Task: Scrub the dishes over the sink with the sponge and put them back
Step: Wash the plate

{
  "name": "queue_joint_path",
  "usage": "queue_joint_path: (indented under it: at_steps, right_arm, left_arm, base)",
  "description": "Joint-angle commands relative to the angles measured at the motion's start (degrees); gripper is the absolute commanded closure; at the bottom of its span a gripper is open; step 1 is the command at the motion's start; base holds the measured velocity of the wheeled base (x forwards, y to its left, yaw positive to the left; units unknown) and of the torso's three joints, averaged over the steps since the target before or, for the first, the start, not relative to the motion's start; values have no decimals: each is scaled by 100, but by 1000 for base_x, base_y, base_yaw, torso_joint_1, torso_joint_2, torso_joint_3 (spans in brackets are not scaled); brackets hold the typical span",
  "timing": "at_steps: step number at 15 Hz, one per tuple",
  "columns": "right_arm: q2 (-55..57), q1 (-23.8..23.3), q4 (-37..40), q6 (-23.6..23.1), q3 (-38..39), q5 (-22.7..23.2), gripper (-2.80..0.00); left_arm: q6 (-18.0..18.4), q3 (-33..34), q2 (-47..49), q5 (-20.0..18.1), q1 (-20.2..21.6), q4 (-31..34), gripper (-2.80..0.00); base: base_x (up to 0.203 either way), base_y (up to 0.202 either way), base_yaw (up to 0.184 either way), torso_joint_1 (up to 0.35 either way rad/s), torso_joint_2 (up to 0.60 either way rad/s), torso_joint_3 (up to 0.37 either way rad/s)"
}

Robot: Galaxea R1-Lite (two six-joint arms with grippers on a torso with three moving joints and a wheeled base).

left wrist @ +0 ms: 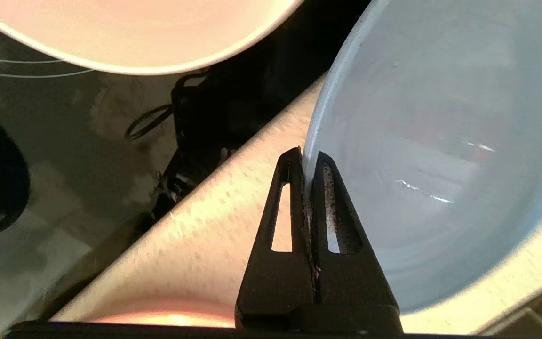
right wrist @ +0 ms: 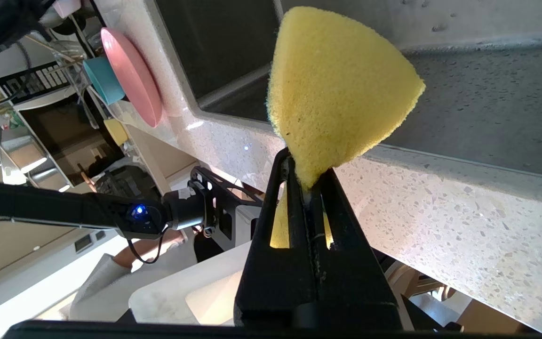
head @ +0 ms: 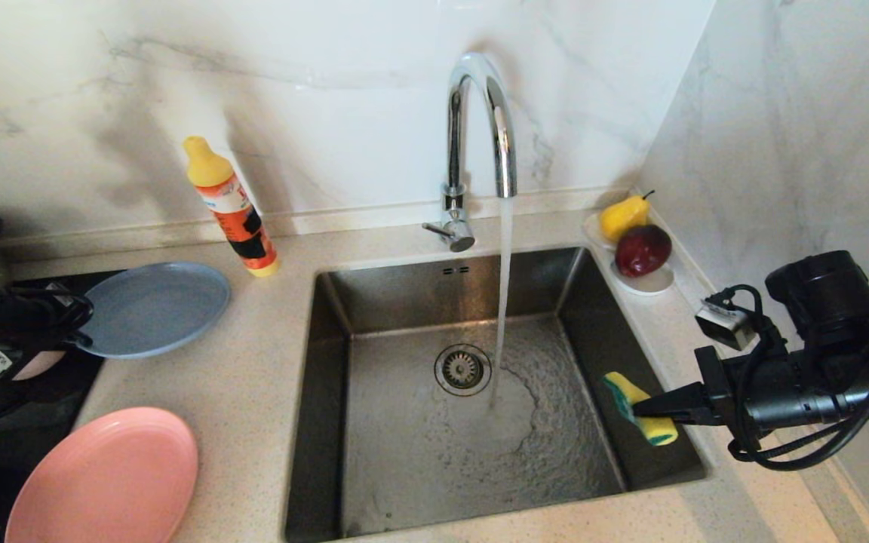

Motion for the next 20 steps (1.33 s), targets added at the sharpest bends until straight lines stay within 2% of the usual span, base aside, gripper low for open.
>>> queue_joint_path:
  at_steps: [1,3,5,12,15,17,20]
  right_arm:
    - [-10,4,4,20,-8,27,0]
    - [-24,4,8,44,21,27,0]
    - [-87,4,39,71,44,27,0]
    - [-151,-128,51,47,254,-17,0]
    - [-89,-155,17,46,228,1,0]
    - [-72,-146,9,37,219,1,0]
    - [-135,-163,26,46,211,1,0]
  left_arm:
    - [-2,-45,-354,97,18,2,0]
    - [39,-116,-649,297,21,18,0]
    - [177,-124,-1059,333,22,124,0]
    - [1130,468,-2179,381,134,351,0]
    - [1729,937,-2801,291,70,410,0]
    - [1948,1094,-3130,37,-353,550,0]
    - [1975,1144,-3300,-319,-1340,825,0]
  base:
    - [0,0,0,0,0,0]
    - [0,0,0,0,0,0]
    - [0,0,0,0,0,0]
    - [0,0,0,0,0,0]
    - [0,0,0,0,0,0]
    - [0,0,0,0,0,0]
    - [0,0,0,0,0,0]
